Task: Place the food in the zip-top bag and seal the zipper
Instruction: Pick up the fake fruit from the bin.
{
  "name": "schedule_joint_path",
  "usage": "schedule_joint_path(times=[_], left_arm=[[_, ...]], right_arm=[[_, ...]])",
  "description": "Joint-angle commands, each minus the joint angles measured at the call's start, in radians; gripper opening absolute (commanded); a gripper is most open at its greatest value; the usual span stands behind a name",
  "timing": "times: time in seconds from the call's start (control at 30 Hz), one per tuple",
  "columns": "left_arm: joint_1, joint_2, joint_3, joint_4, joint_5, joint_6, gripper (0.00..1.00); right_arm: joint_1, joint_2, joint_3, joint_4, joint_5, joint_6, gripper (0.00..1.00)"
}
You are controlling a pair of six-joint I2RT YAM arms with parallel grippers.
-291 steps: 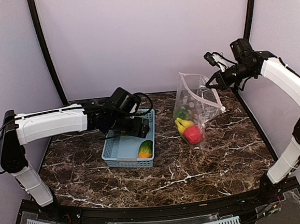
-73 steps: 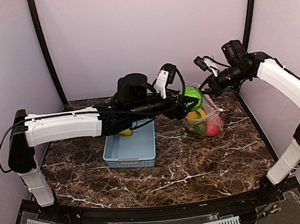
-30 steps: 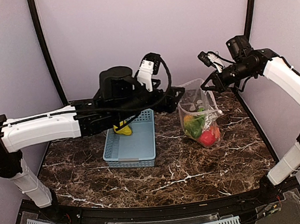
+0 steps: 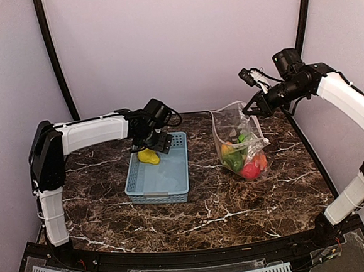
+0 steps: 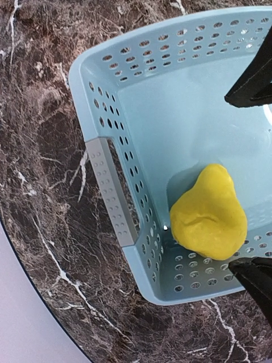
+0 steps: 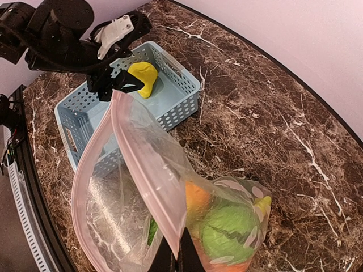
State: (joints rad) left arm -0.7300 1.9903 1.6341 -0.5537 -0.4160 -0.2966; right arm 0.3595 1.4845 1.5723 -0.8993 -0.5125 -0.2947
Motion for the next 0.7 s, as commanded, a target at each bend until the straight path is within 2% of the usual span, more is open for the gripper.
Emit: schedule_joint_path(times=[0.0,0.23,0.47,0.6,0.67], left_arm=[[0.035,0.053,0.085,-0.146,-0.003,0.056,0.91],[0.088,0.141,0.143,-0.153,0.085,0.07,0.85],[0.117,0.205,0.175,-0.164,0.081,0.065,0.86],[0.118,0.237,0.176,-0.154,0.127,0.08,0.88],[0.117,0.246,0.172,-0.152,0.155,0.078,0.86]], right_arm=[[0.003,-0.027,-0.014,0.025,-0.015,-0.006,0.0],[0.004,-0.03,-0.018,0.022,-0.015,-0.007,0.0],[0.004,-0.026,-0.015,0.018,-0.014,-0.009,0.0],[0.004,-0.025,-0.015,0.016,-0.017,-0.008,0.0],[0.004,-0.023,-0.015,0.016,-0.017,-0.008,0.0]])
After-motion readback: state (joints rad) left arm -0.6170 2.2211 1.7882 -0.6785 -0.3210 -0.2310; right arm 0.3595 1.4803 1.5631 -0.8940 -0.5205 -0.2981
